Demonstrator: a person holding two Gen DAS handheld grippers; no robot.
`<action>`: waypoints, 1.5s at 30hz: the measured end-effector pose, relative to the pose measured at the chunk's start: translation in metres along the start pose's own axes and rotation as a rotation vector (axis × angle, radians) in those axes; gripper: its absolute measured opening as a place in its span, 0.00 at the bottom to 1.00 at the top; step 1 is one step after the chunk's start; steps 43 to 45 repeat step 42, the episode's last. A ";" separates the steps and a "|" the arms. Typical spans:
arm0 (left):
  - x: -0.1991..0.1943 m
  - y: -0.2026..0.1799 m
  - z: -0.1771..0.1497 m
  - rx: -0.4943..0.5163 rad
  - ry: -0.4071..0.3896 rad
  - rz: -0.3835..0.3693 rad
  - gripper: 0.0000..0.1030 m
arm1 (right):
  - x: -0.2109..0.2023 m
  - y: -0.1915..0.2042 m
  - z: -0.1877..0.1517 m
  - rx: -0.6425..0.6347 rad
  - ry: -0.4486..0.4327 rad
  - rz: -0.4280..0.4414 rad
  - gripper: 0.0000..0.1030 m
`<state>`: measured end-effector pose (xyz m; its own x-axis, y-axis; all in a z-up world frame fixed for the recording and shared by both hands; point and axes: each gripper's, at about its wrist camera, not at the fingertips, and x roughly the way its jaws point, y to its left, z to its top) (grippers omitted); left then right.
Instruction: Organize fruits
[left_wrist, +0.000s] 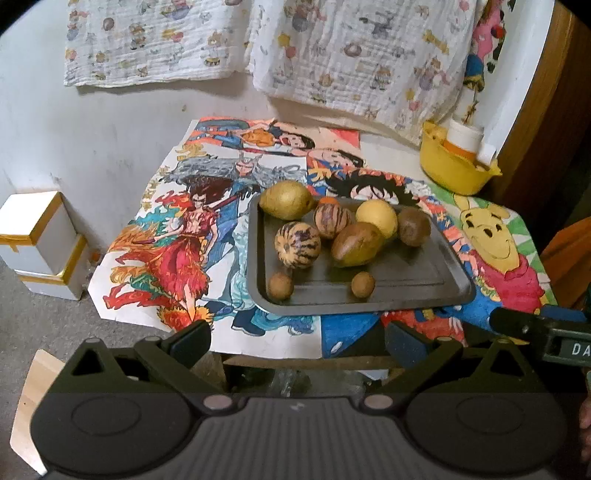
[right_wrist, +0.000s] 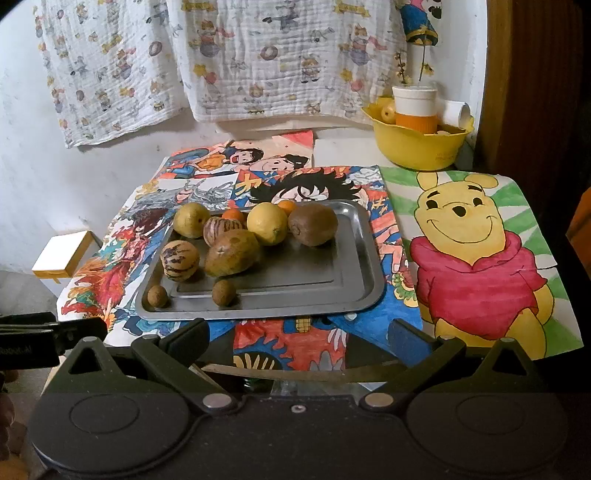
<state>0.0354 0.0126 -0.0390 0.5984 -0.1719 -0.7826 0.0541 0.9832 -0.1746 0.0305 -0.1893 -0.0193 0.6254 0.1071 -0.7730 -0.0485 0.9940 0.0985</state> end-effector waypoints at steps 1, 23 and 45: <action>0.001 0.000 0.000 0.005 0.004 0.004 0.99 | 0.001 0.001 0.001 0.001 0.002 -0.002 0.99; 0.018 0.002 0.005 0.074 0.073 0.071 0.96 | 0.016 0.008 0.006 0.003 0.050 -0.020 0.99; 0.039 0.008 0.017 0.074 0.106 0.053 0.96 | 0.038 0.012 0.015 0.010 0.086 -0.034 0.99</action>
